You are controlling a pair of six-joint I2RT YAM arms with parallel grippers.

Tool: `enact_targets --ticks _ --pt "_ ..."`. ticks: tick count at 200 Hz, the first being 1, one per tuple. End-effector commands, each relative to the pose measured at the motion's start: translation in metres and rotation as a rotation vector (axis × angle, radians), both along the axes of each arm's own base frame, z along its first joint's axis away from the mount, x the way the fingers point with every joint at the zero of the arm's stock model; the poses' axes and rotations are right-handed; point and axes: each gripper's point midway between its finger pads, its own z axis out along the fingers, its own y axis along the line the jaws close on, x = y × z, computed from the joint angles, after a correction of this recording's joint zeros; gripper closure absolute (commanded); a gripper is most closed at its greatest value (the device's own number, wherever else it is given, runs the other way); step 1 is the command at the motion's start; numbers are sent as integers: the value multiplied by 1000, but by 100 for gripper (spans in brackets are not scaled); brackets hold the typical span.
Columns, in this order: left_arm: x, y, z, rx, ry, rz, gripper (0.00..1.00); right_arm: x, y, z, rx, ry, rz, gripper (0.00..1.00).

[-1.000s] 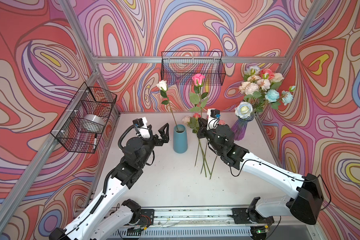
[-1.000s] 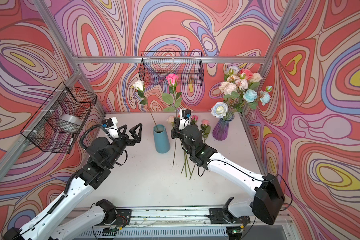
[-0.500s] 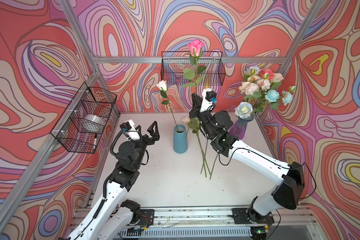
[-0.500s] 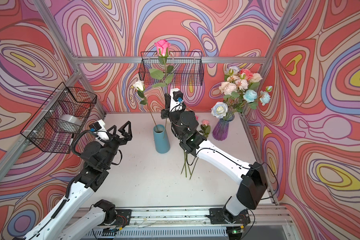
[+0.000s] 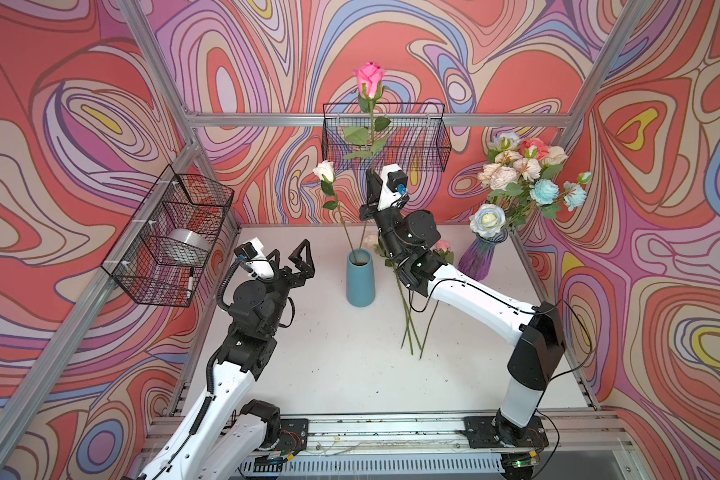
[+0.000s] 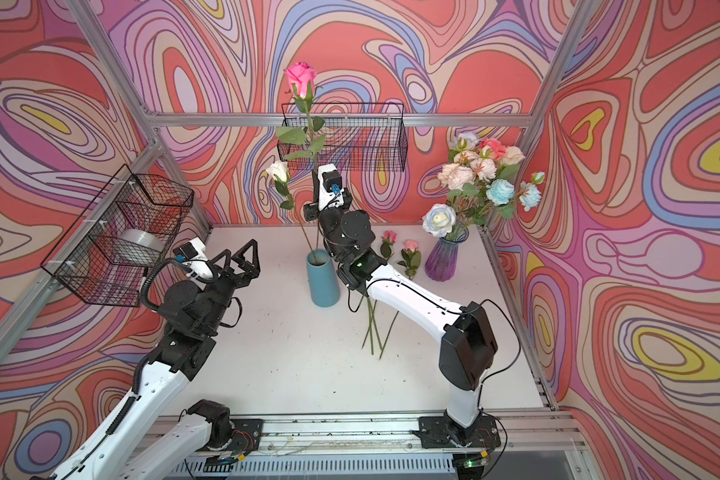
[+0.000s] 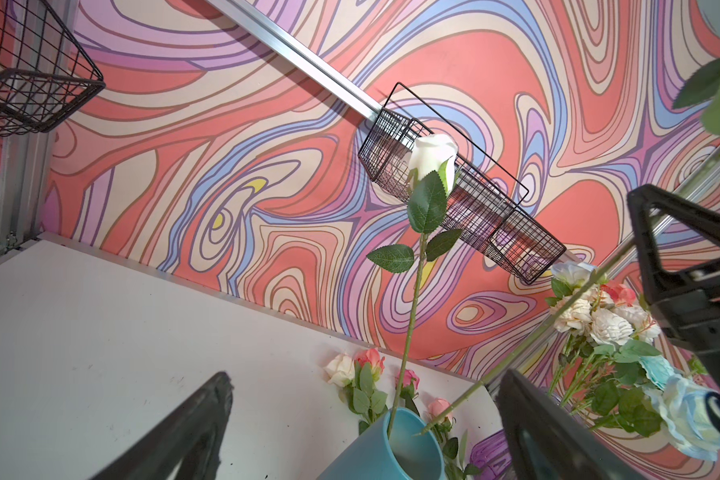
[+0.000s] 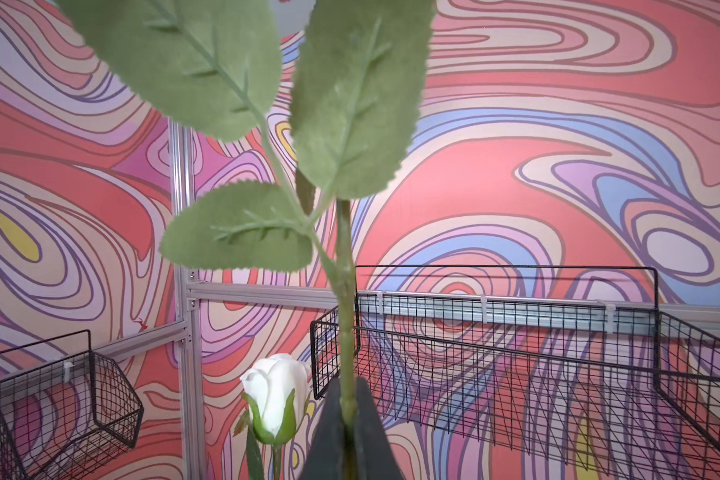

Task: Arrange the flowers into the vase
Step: 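Lower the pink rose stem into the teal cylinder with the right gripper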

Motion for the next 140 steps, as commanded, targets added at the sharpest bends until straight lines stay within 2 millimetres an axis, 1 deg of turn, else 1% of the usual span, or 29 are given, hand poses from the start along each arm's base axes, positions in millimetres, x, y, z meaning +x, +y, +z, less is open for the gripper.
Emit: enact_targets --ticks 1,14,20,49,84,104,130,140 --pt "0 -1 9 -19 -32 -16 0 11 7 -20 -26 41 -24 100" --pt "1 0 9 -20 -30 -13 0 15 10 -39 -22 86 -16 100" --pt "1 -1 9 -21 -27 -16 0 15 10 -42 -13 98 -10 100" --pt "1 -3 8 -23 -25 -26 0 18 9 -82 4 192 4 100" --pt "3 -5 7 -30 -17 -40 0 18 11 -126 -8 286 27 100" --pt "4 -6 5 -31 -8 -39 0 18 11 -140 -13 314 30 100" --pt "5 -7 4 -30 -3 -45 0 20 13 -153 -23 339 31 100" --pt "6 -6 3 -30 0 -40 0 21 14 -156 -28 349 32 98"
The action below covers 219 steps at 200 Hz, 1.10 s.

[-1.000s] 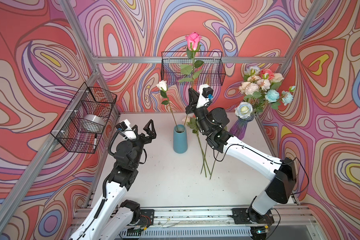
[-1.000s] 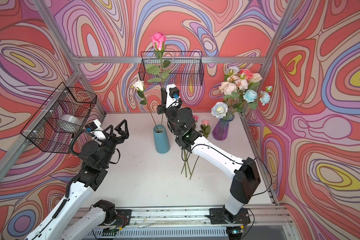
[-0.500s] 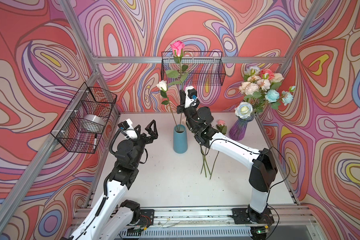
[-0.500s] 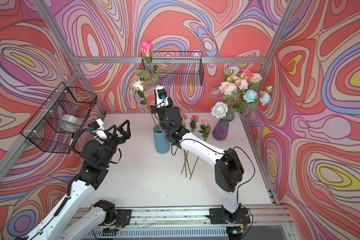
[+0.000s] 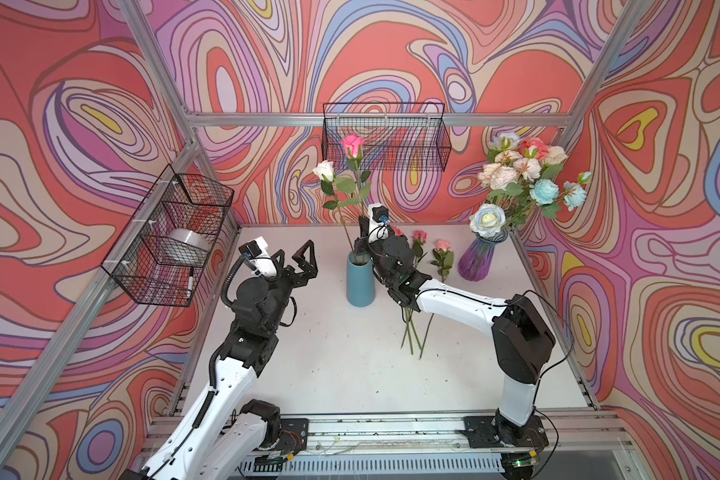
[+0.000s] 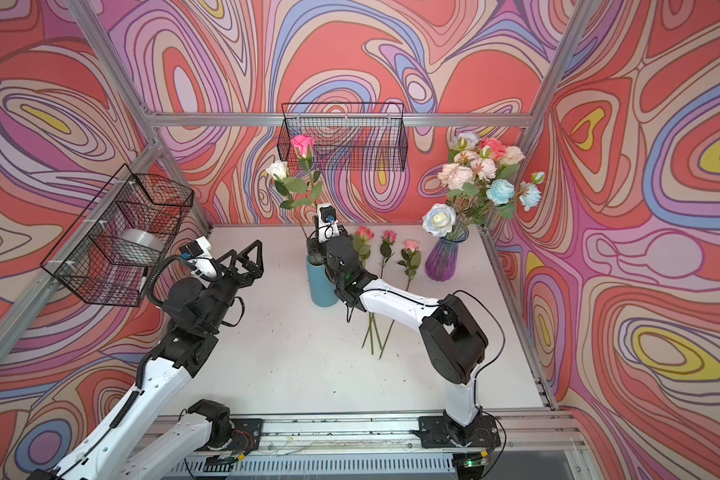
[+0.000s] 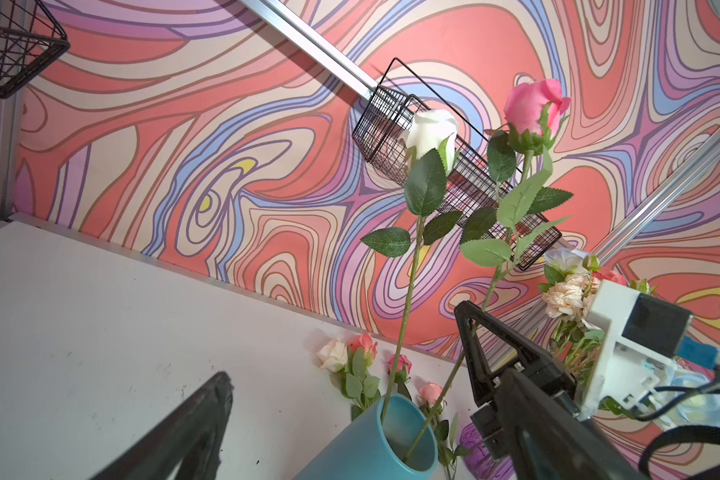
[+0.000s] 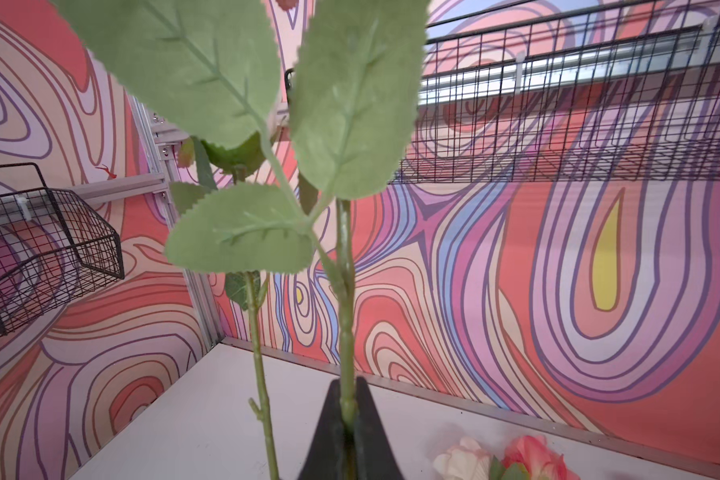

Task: Arrange the flowers into the vase
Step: 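Lower the pink rose stem into the teal cylinder with the right gripper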

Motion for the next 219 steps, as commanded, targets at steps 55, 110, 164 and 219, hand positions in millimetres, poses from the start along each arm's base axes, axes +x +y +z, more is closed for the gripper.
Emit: enact_targets --ticks 55,110,164,219 --pt "-1 2 13 -21 -29 4 0 -2 3 -14 15 69 15 91" --pt "-2 5 14 -20 -30 15 0 -3 7 -22 -13 121 33 88" --pt "-1 5 13 -24 -24 11 0 -6 6 -18 -19 136 31 85" --pt "-1 2 14 -34 -25 -5 0 -33 -4 12 6 120 50 74"
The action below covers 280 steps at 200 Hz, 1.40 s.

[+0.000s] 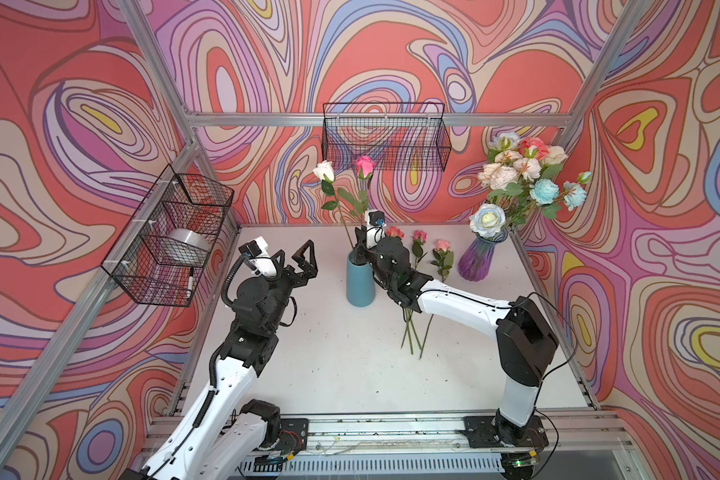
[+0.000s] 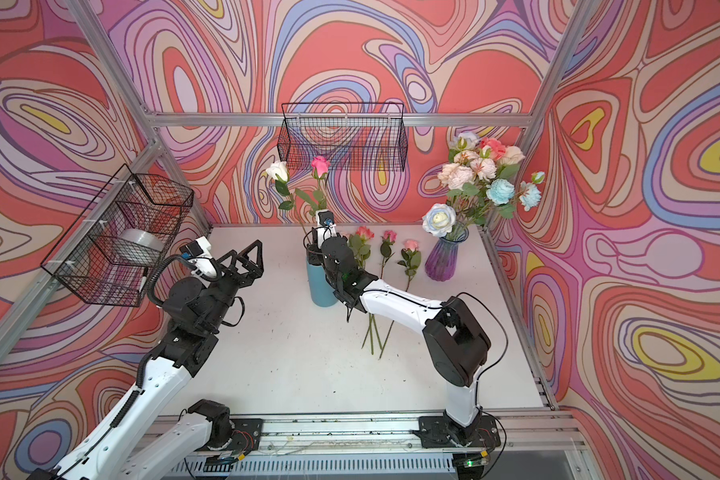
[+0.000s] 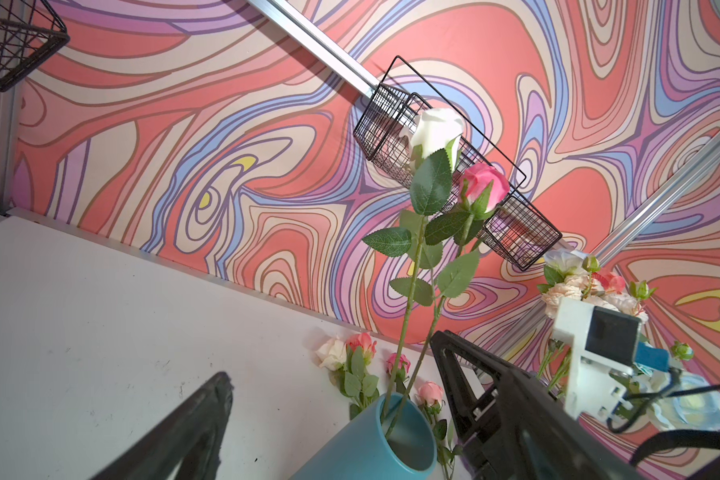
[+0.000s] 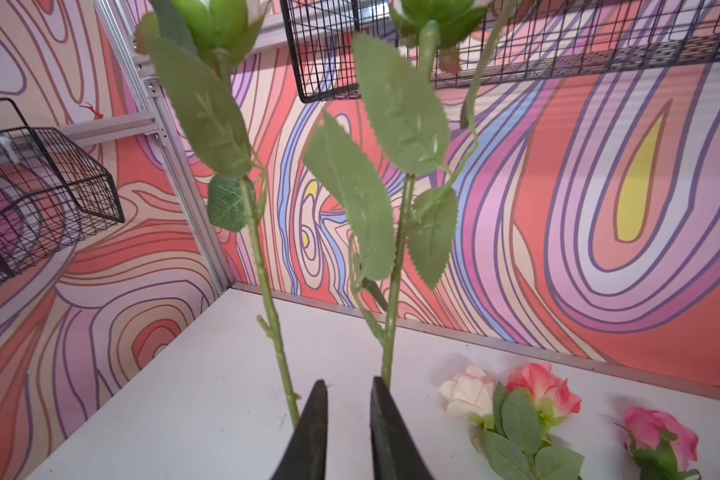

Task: Arrange the flowers into the vase
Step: 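Lower the pink rose stem into the teal cylinder with the right gripper, then open the right gripper and move it back to the loose roses, then grasp another pink rose stem with the right gripper while the left gripper waits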

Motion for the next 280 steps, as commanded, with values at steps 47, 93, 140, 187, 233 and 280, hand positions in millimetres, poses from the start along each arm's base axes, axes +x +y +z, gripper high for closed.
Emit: enact_targets --ticks 47,93,140,187,233,280 --pt "-5 -7 19 -33 -31 -57 2 -45 -44 66 60 -16 -27 67" --pt "-11 -33 25 -22 -7 -176 10 -31 -153 16 158 206 -165 68" --pt "-24 -117 0 92 104 -435 14 -7 -219 -108 79 567 -353 67" --pt "-44 -204 -55 255 327 -697 19 15 -214 -197 14 803 -340 59" --pt "-40 -199 -65 300 331 -640 18 23 -193 -270 -15 941 -266 61" --pt "-39 -194 -60 308 306 -616 17 20 -194 -284 -13 968 -274 82"
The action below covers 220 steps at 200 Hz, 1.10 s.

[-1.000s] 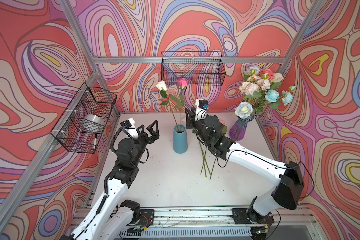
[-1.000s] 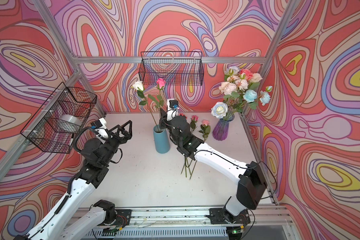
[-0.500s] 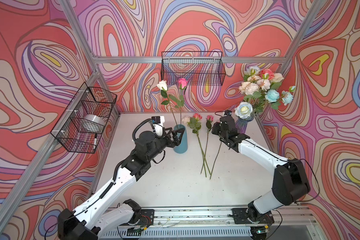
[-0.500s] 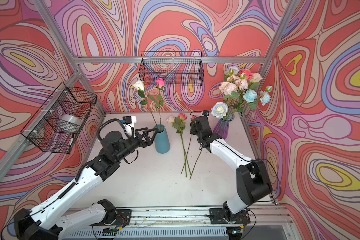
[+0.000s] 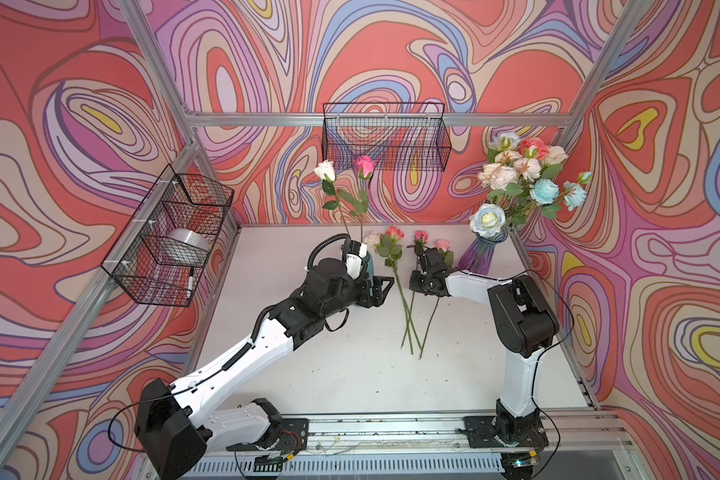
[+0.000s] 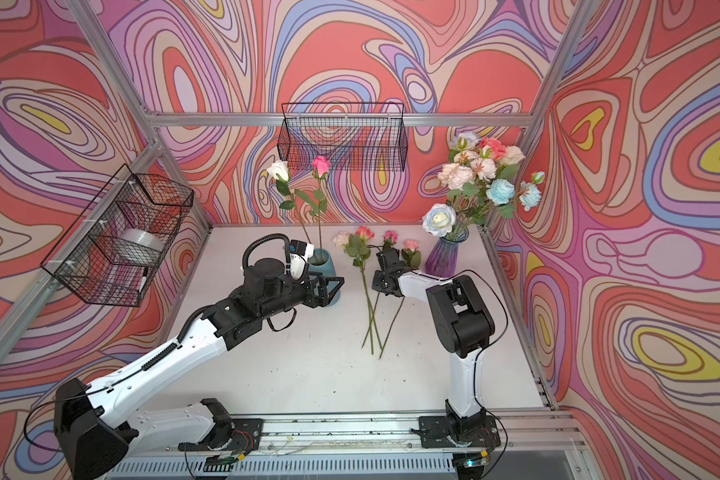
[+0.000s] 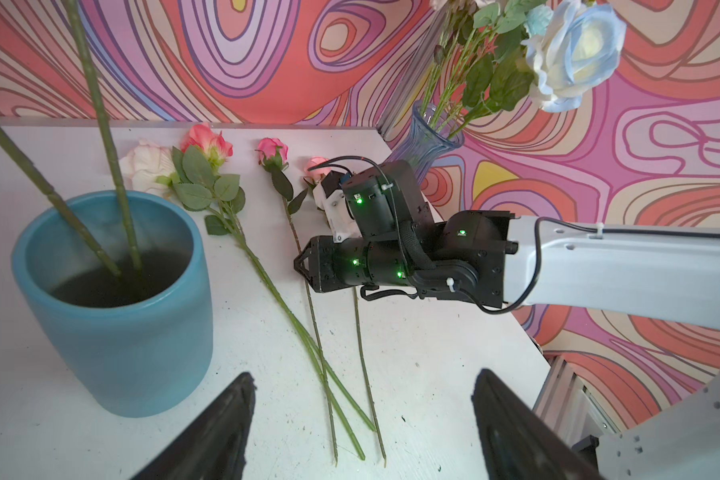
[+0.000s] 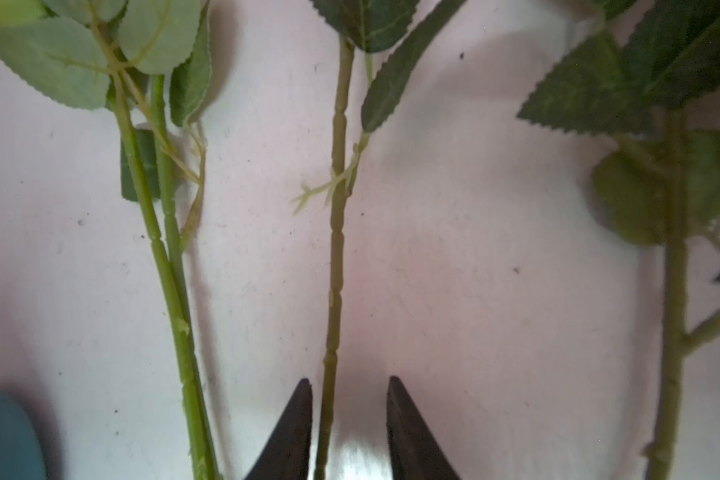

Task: Arrange the flowers into the vase
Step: 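Grasp another pink rose stem with the right gripper while the left gripper waits, then lift the pink rose to the left gripper and close the left gripper on its stem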

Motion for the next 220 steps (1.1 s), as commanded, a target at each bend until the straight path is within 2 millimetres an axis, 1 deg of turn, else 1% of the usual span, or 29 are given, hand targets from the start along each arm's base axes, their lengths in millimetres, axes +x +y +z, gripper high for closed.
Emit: enact_targets --ticks 1,12,20,31,39,55,58,60,63,79,91,101,108,120,128,136,145,161,176,198,220 --pt "-1 6 2 21 -26 14 17 5 3 5 26 -12 1 82" --pt "-1 7 3 22 -29 18 17 2 3 9 32 -18 -3 92" --pt "-1 7 4 23 -33 17 16 2 2 16 42 -38 -7 96" --pt "-1 8 5 24 -39 17 16 0 2 29 59 -68 -8 100" --pt "-1 9 6 27 -47 19 16 -2 1 39 67 -89 -13 100" --pt "-1 13 10 35 -70 30 15 -5 -3 71 85 -164 -21 100" --pt "-1 13 11 36 -75 31 15 -6 -3 72 86 -168 -22 100" --pt "-1 14 12 37 -80 34 15 -6 -4 83 95 -192 -22 100" --pt "-1 15 13 38 -84 36 15 -7 -4 90 103 -209 -20 100" --pt "-1 20 19 54 -116 52 14 -16 -7 118 120 -286 -24 100" --pt "-1 24 24 63 -143 58 13 -25 -3 142 133 -369 4 100" --pt "-3 26 29 65 -166 57 13 -37 5 164 124 -455 45 100" --pt "-5 27 33 64 -185 50 13 -47 16 181 113 -534 81 100" --pt "-9 27 40 57 -215 32 13 -69 34 209 100 -657 137 100" --pt "-11 28 45 49 -230 22 13 -82 42 226 100 -723 154 100" --pt "-12 29 48 36 -244 9 14 -95 48 237 99 -767 157 100" --pt "-12 32 52 15 -261 9 14 -107 53 247 78 -808 152 100" --pt "-14 35 58 -36 -285 -11 15 -133 72 264 28 -891 199 100" --pt "-16 34 62 -68 -287 -47 16 -154 87 280 36 -944 241 100" --pt "-23 29 71 -138 -292 -133 18 -179 104 302 63 -1009 309 100" --pt "-33 21 79 -206 -301 -231 23 -197 125 315 75 -1051 386 100"
